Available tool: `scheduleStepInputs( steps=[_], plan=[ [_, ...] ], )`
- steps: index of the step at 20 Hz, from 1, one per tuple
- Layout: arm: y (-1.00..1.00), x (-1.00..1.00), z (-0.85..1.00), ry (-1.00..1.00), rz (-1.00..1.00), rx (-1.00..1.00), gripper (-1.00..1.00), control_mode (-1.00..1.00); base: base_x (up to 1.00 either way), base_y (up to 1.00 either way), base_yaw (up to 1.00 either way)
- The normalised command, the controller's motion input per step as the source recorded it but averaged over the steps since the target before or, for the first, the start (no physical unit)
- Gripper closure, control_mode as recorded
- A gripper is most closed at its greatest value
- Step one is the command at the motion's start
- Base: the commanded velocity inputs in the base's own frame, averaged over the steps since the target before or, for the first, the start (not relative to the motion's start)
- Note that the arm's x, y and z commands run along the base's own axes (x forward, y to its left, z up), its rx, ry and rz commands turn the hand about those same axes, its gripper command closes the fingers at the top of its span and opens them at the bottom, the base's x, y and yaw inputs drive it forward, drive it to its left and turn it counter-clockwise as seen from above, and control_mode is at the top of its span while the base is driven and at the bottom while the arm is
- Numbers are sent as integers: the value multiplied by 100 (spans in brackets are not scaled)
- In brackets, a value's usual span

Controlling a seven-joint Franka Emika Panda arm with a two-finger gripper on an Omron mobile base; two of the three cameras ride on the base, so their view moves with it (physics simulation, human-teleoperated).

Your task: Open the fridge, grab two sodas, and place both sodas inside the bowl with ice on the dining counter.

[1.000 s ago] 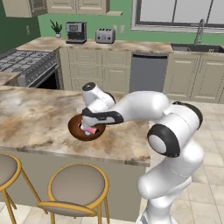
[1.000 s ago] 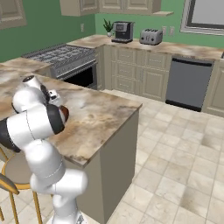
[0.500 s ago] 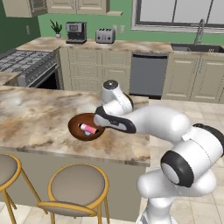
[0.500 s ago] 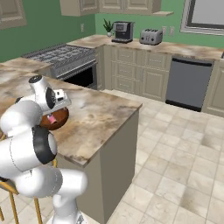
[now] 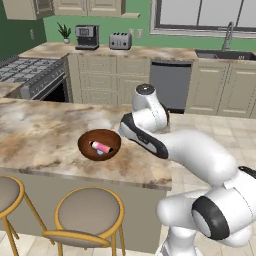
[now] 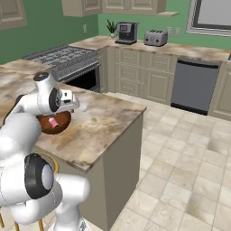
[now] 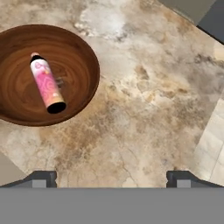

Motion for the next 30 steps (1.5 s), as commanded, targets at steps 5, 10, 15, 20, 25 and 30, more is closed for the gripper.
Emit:
scheduleStepInputs(
  steps=[5, 10, 15, 20, 25, 30],
  plan=[
    [-48, -62, 0, -4, -17, 10, -100, -100, 0, 0, 0],
    [-36, -75, -9, -1, -13, 2, -100, -100, 0, 0, 0],
    [-22, -70, -37, 0, -5, 0, -100, -100, 0, 0, 0],
    [-6, -65, -43, 0, -2, -4, -100, -100, 0, 0, 0],
    [0, -36, -38, 0, 0, -2, -100, -100, 0, 0, 0],
    [0, -26, -24, -1, 0, -2, -100, 100, -23, -4, -1]
  ],
)
